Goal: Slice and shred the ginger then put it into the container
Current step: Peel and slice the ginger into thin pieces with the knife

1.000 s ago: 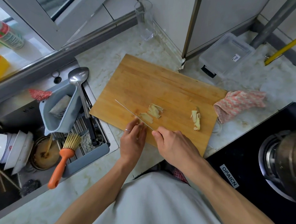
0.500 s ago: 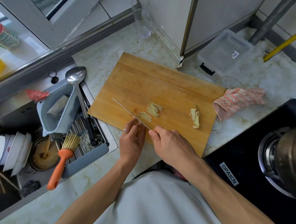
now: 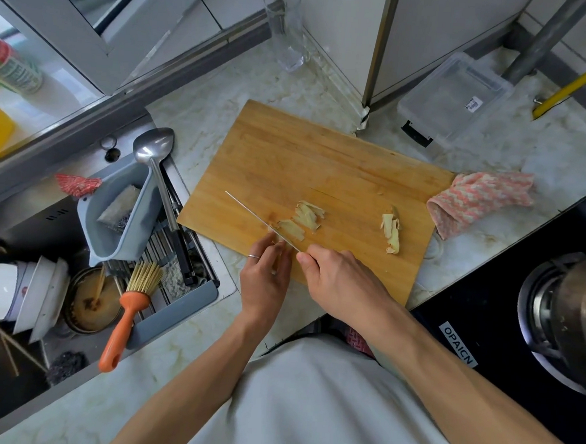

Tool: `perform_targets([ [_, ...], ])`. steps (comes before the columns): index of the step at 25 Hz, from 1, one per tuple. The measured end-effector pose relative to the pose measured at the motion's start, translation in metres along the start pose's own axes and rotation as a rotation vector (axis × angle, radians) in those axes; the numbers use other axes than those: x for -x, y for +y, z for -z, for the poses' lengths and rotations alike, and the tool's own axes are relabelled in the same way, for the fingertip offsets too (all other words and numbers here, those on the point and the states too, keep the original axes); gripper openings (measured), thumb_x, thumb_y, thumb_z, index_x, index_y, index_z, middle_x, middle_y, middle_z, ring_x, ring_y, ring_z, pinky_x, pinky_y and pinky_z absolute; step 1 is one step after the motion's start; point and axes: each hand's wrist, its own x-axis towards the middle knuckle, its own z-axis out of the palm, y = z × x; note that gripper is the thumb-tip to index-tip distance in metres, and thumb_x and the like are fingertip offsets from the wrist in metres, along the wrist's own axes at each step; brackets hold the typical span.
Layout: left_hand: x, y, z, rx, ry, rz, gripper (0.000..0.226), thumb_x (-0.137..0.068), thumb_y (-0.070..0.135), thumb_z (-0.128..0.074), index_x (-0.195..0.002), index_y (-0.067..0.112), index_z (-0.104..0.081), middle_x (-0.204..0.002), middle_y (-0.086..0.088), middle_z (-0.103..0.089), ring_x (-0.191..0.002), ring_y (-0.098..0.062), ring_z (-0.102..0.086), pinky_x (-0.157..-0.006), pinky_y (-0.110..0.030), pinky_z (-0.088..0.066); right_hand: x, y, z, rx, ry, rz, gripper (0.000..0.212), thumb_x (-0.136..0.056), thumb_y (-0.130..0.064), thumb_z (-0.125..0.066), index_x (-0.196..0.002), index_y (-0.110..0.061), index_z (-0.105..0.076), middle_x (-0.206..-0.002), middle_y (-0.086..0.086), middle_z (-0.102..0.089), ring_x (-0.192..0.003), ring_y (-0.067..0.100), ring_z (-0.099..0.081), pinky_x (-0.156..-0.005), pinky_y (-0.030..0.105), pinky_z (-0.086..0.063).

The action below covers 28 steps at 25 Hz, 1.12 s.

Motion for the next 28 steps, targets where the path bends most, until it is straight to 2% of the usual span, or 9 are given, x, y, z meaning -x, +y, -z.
perform_targets([
  [5, 0.0, 0.002, 0.0, 0.016, 0.015, -0.004, 0.013, -0.091, 0.012, -0.069, -0.099, 0.002, -0.073, -0.123, -0.012, -0.064, -0.08, -0.018, -0.066, -0.069, -0.025, -0.054, -0.011, 0.005, -0.002, -0.065, -0.05, -0.024, 0.042, -0.106, -0.045, -0.034, -0.069, -0.025, -0.032, -0.066, -0.002, -0.045, -0.068, 0.03, -0.045, -0.053, 0.035, -0.029],
  [10, 0.0, -0.002, -0.001, 0.027, 0.03, -0.02, 0.017, -0.091, 0.014, -0.068, -0.103, 0.002, -0.073, -0.124, -0.013, -0.064, -0.083, -0.023, -0.07, -0.069, -0.032, -0.058, -0.016, 0.014, 0.005, -0.135, -0.068, -0.024, 0.042, -0.107, -0.041, -0.036, -0.068, -0.023, -0.035, -0.062, -0.002, -0.043, -0.058, 0.02, -0.041, -0.055, 0.033, -0.031],
  [15, 0.0, 0.001, -0.002, 0.01, 0.041, 0.007, 0.017, -0.09, 0.013, -0.069, -0.102, 0.003, -0.073, -0.124, -0.012, -0.065, -0.08, -0.021, -0.07, -0.07, -0.032, -0.058, -0.024, 0.018, -0.012, -0.125, -0.057, -0.007, 0.042, -0.107, -0.042, -0.034, -0.069, -0.025, -0.032, -0.061, -0.003, -0.041, -0.069, 0.03, -0.042, -0.061, 0.035, -0.032],
  [18, 0.0, 0.003, -0.001, 0.004, 0.028, 0.012, 0.014, -0.09, 0.01, -0.071, -0.101, 0.002, -0.073, -0.123, -0.013, -0.065, -0.076, -0.018, -0.067, -0.07, -0.023, -0.055, -0.023, 0.022, -0.02, -0.106, -0.02, 0.026, 0.039, -0.107, -0.041, -0.034, -0.072, -0.024, -0.033, -0.061, -0.003, -0.042, -0.061, 0.03, -0.041, -0.058, 0.035, -0.031],
  [20, -0.001, 0.007, 0.0, 0.004, 0.02, 0.022, 0.011, -0.089, 0.006, -0.071, -0.098, 0.001, -0.073, -0.123, -0.015, -0.064, -0.073, -0.014, -0.064, -0.07, -0.01, -0.048, -0.021, 0.022, -0.024, -0.062, 0.01, 0.041, 0.034, -0.107, -0.042, -0.033, -0.078, -0.023, -0.036, -0.065, 0.0, -0.046, -0.063, 0.032, -0.044, -0.058, 0.034, -0.031],
  [22, 0.0, 0.009, 0.001, 0.001, 0.017, 0.023, 0.01, -0.088, 0.003, -0.071, -0.097, 0.0, -0.072, -0.123, -0.017, -0.064, -0.074, -0.006, -0.059, -0.071, -0.003, -0.043, -0.02, 0.02, -0.03, -0.03, 0.027, 0.041, 0.033, -0.107, -0.043, -0.031, -0.085, -0.021, -0.039, -0.073, 0.004, -0.051, -0.069, 0.036, -0.051, -0.059, 0.034, -0.033],
  [25, 0.0, 0.01, 0.005, -0.001, -0.007, 0.032, 0.01, -0.088, 0.001, -0.07, -0.098, -0.001, -0.071, -0.123, -0.017, -0.064, -0.073, -0.003, -0.055, -0.07, -0.001, -0.041, -0.021, 0.016, -0.036, -0.015, 0.047, 0.036, 0.032, -0.107, -0.044, -0.029, -0.088, -0.02, -0.039, -0.08, 0.008, -0.052, -0.078, 0.039, -0.059, -0.062, 0.035, -0.036],
  [28, -0.001, 0.008, 0.008, 0.002, -0.027, 0.024, 0.009, -0.089, 0.005, -0.07, -0.097, 0.001, -0.071, -0.123, -0.013, -0.064, -0.076, -0.015, -0.062, -0.07, -0.004, -0.043, -0.014, 0.02, -0.038, 0.024, 0.072, 0.064, 0.032, -0.107, -0.044, -0.028, -0.088, -0.02, -0.038, -0.075, 0.006, -0.052, -0.072, 0.037, -0.059, -0.059, 0.034, -0.035],
])
